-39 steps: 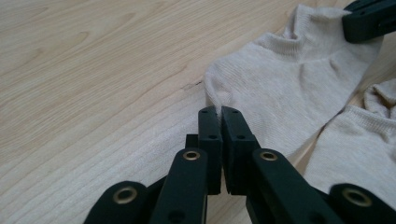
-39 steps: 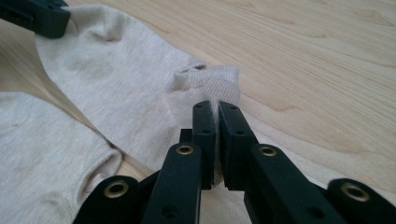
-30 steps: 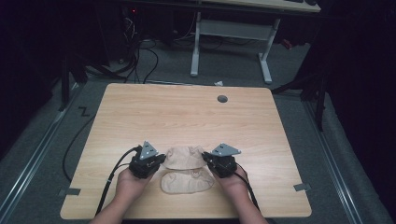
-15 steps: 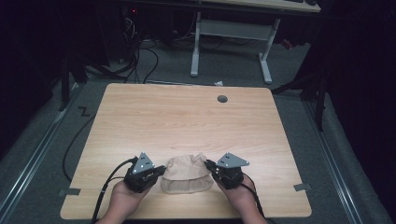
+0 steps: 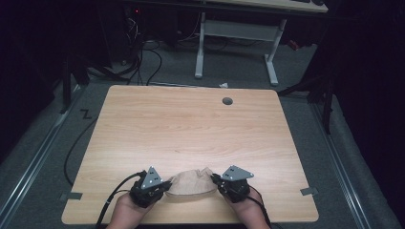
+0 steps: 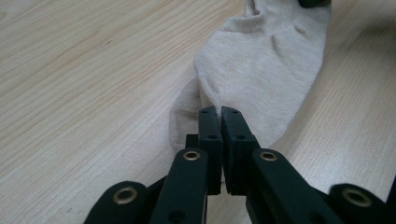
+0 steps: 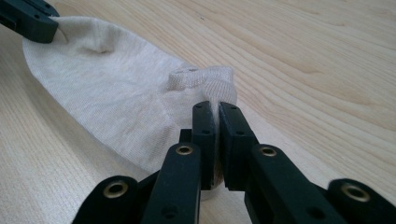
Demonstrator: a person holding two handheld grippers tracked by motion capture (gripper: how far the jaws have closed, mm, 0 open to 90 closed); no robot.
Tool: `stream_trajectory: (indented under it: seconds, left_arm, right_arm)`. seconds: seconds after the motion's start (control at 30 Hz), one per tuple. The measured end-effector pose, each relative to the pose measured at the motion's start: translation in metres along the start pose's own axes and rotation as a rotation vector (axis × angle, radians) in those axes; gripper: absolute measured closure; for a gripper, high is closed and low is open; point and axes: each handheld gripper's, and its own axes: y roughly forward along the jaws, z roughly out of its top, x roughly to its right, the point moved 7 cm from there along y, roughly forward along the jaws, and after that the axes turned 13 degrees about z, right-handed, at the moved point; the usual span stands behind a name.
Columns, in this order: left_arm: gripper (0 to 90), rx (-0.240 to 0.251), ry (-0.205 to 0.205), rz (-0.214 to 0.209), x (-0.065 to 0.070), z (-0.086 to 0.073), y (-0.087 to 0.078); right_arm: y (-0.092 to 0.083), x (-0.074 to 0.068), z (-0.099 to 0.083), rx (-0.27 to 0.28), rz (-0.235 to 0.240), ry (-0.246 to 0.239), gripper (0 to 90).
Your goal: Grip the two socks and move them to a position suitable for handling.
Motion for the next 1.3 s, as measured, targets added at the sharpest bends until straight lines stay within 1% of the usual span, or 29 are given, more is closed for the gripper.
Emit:
stream_trajectory:
  seconds: [0.13, 0.2, 0.33, 0.47, 0.63, 0.87, 0.9, 0.93, 0.97, 1.07, 1.1, 1.17, 1.2, 1.27, 1.3]
  left_arm:
    - [87.3, 0.005, 0.001, 0.001, 0.001, -0.001, -0.002]
    - [87.3, -0.006, 0.018, 0.004, 0.002, -0.002, 0.000]
    - [87.2, -0.028, 0.028, -0.004, 0.004, -0.006, 0.006]
    - [87.1, -0.038, 0.035, -0.006, 0.004, -0.008, 0.007]
    - [86.8, -0.059, 0.033, -0.002, 0.002, -0.011, 0.011]
    - [85.6, -0.071, 0.027, 0.007, -0.001, -0.014, 0.014]
    - [85.3, -0.072, 0.008, 0.006, 0.000, -0.014, 0.015]
    - [84.8, -0.071, 0.002, 0.006, 0.000, -0.014, 0.015]
    - [84.5, -0.069, -0.018, 0.005, 0.000, -0.014, 0.016]
    - [83.4, -0.062, -0.050, 0.007, 0.000, -0.014, 0.017]
    - [82.8, -0.069, -0.032, 0.012, -0.002, -0.015, 0.017]
    - [82.1, -0.067, -0.047, 0.015, -0.002, -0.014, 0.018]
    - [81.6, -0.076, 0.012, 0.028, -0.009, -0.015, 0.018]
    - [80.6, -0.078, 0.013, 0.037, -0.010, -0.015, 0.019]
    - [80.4, -0.071, -0.048, 0.028, -0.006, -0.014, 0.021]
  right_arm:
    - [0.001, -0.002, 0.000, -0.002, 0.006, -0.003, 85.6]
    - [0.002, -0.002, -0.001, -0.005, 0.009, -0.004, 85.6]
    - [0.003, 0.000, -0.002, -0.012, 0.012, 0.004, 85.5]
    - [0.006, 0.001, -0.005, -0.031, 0.025, 0.013, 85.3]
    - [0.010, 0.002, -0.009, -0.063, 0.031, 0.022, 85.2]
    - [0.013, 0.002, -0.013, -0.082, 0.035, 0.036, 85.0]
    - [0.014, 0.003, -0.013, -0.089, 0.030, 0.036, 85.0]
    - [0.014, 0.003, -0.014, -0.094, 0.030, 0.037, 85.0]
    - [0.015, 0.003, -0.014, -0.094, 0.030, 0.037, 85.0]
    - [0.016, 0.003, -0.015, -0.098, 0.030, 0.045, 84.6]
    - [0.016, 0.004, -0.015, -0.102, 0.029, 0.046, 84.3]
    - [0.017, 0.004, -0.016, -0.102, 0.030, 0.050, 83.7]
    - [0.017, 0.005, -0.016, -0.101, 0.031, 0.051, 83.1]
    - [0.017, 0.005, -0.016, -0.104, 0.031, 0.055, 82.4]
    - [0.017, 0.006, -0.016, -0.102, 0.030, 0.053, 82.1]
